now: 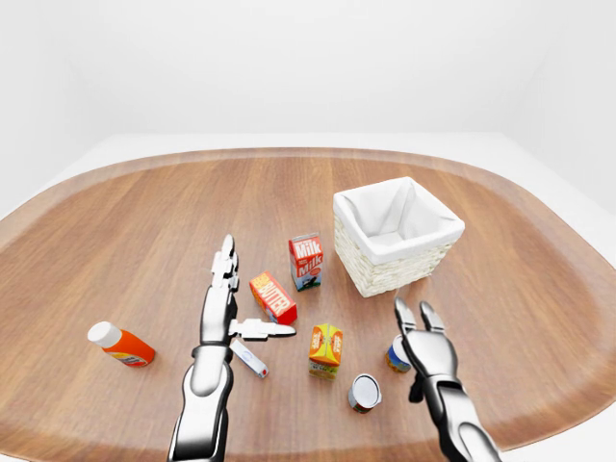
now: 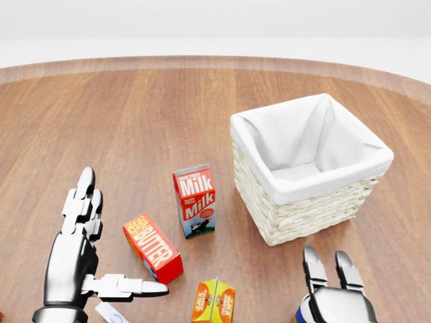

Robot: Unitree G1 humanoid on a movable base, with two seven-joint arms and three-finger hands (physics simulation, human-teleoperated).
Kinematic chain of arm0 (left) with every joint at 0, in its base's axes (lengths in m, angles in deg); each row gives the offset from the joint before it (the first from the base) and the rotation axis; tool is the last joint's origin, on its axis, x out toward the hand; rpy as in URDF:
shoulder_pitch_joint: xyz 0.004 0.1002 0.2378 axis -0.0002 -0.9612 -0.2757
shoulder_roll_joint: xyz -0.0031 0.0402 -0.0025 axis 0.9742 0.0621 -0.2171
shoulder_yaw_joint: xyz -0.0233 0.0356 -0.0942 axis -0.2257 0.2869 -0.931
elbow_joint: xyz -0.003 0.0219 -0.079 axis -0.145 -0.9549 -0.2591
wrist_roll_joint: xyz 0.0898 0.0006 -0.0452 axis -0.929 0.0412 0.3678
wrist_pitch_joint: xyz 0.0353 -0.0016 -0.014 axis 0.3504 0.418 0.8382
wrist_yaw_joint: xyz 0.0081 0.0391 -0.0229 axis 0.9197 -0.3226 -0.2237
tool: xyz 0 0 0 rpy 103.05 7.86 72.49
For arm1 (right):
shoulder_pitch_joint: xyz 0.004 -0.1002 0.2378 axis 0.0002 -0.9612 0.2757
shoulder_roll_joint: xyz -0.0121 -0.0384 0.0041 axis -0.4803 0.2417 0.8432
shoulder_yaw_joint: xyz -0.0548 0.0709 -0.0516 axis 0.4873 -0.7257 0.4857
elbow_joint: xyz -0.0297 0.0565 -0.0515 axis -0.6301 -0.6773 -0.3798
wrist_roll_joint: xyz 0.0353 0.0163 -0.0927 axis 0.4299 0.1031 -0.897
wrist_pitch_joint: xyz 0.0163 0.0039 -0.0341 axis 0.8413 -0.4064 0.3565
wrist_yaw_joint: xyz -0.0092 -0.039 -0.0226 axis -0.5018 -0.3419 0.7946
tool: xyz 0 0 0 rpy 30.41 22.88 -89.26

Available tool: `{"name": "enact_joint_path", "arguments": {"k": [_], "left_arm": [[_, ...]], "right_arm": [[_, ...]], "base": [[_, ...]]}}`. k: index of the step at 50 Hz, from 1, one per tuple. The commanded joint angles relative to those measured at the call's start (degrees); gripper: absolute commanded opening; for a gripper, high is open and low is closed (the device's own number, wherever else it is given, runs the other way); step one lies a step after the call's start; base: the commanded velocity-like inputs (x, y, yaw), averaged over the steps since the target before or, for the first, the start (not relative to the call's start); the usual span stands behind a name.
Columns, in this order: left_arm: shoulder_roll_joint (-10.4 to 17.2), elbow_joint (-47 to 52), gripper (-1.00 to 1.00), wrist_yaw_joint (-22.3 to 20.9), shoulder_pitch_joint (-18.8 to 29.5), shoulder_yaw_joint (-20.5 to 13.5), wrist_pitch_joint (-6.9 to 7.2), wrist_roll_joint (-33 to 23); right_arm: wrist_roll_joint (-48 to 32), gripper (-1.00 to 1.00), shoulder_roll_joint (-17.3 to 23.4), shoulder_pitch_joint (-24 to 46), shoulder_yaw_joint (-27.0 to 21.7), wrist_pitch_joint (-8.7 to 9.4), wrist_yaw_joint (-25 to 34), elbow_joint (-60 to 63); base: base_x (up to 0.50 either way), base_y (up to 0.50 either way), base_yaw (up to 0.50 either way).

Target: Pick up the alphabet soup and the tomato sauce, and put them in the basket.

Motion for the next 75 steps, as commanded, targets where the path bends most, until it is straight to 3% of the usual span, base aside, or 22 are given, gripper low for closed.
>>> {"name": "enact_joint_path", "arguments": {"k": [1,41,42,43,44,63,75], "left_arm": [[0.05,-0.39,1.00,-0.09,0.28,-0.09,0.00,0.23],[0.04,-0.38,1.00,-0.09,0.28,-0.09,0.00,0.24],[0.05,-0.39,1.00,-0.09,0.28,-0.09,0.00,0.23],[0.05,-0.38,1.00,-0.09,0.28,-0.09,0.00,0.23],[0.05,-0.38,1.00,-0.11,0.28,-0.09,0.00,0.24],[0.05,-0.38,1.00,-0.08,0.28,-0.09,0.00,0.22],[0.05,-0.38,1.00,-0.11,0.28,-0.09,0.00,0.23]], "right_arm": [[0.57,1.00,0.03,1.48,0.44,0.10,-1.08,-2.65],[2.40,1.00,0.33,6.46,2.45,-0.75,-5.04,-13.70],[2.37,0.48,0.32,6.19,2.54,-0.72,-4.76,-13.21],[2.33,0.11,0.30,6.18,2.60,-0.76,-4.86,-13.34],[2.42,-1.00,0.30,6.18,2.69,-1.11,-5.15,-13.71],[2.26,-1.00,0.31,5.40,2.50,-1.17,-4.54,-11.58],[1.76,-1.00,0.17,2.89,1.59,-0.74,-2.34,-3.78]], "base": [[0.00,0.00,0.00],[0.00,0.00,0.00],[0.00,0.00,0.00],[0.00,0.00,0.00],[0.00,0.00,0.00],[0.00,0.00,0.00],[0.00,0.00,0.00]]}}
